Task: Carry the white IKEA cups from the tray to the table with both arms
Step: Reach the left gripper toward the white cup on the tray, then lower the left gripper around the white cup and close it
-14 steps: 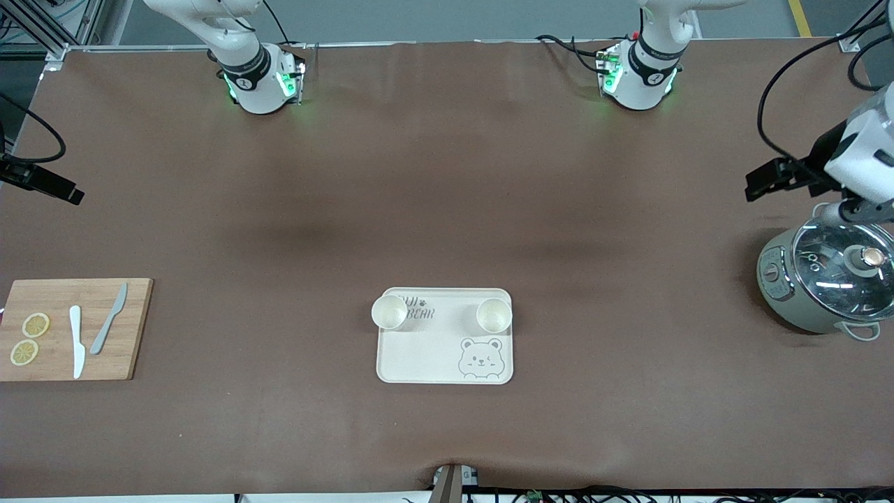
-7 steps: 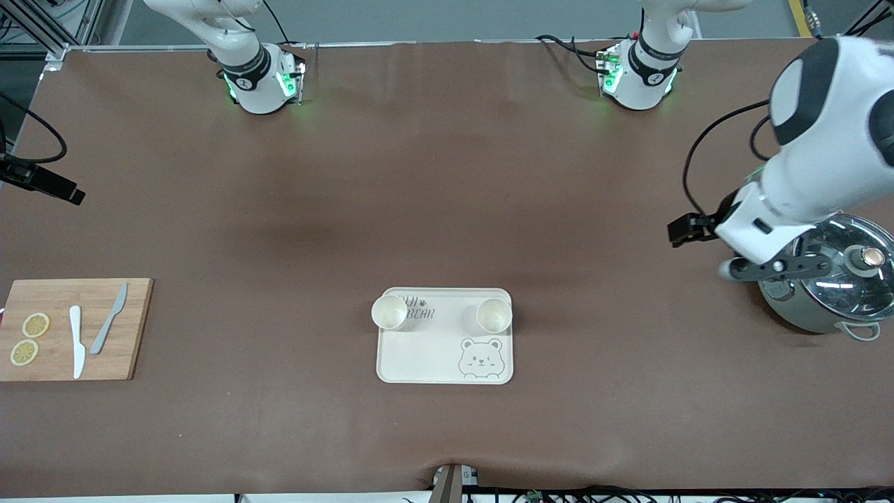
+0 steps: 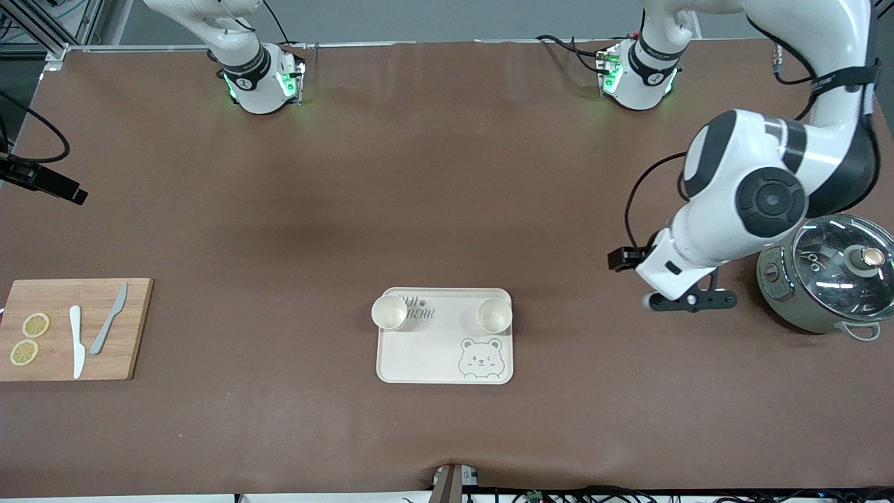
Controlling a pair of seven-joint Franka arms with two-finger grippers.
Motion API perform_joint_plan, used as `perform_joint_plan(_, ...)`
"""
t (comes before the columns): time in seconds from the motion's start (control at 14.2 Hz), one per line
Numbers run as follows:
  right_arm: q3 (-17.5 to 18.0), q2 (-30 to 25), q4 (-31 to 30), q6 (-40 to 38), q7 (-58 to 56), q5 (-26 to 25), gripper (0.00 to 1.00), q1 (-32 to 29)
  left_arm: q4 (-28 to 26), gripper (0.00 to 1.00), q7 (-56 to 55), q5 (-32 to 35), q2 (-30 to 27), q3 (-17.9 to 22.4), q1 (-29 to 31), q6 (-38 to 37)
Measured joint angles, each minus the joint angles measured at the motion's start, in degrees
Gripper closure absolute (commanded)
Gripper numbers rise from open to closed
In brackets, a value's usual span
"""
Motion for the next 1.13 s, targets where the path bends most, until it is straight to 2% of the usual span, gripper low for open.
perform_joint_plan(0.49, -0.16, 0.06, 0.00, -0.05, 0.00, -0.04, 0.00, -0.29, 0.09, 0.00, -8.16, 0.00, 4.42, -0.04, -3.81, 8.82)
perform_joint_plan(0.85, -0.10, 0.07, 0.00, 0.04, 0.00, -0.04, 0.00, -0.29, 0.44, 0.00, -15.44, 0.00, 9.60, -0.05, -6.74, 18.45)
perform_joint_plan(1.06, -0.12, 0.09, 0.00, 0.04, 0.00, -0.04, 0.00, -0.30, 3.33, 0.00, -18.73, 0.00, 13.52, -0.05, -8.34, 20.46)
perform_joint_plan(1.13, -0.14, 0.10, 0.01, 0.04, 0.00, -0.04, 0.00, -0.31, 4.44, 0.03, -19.52, 0.00, 14.85, -0.06, -8.87, 21.45)
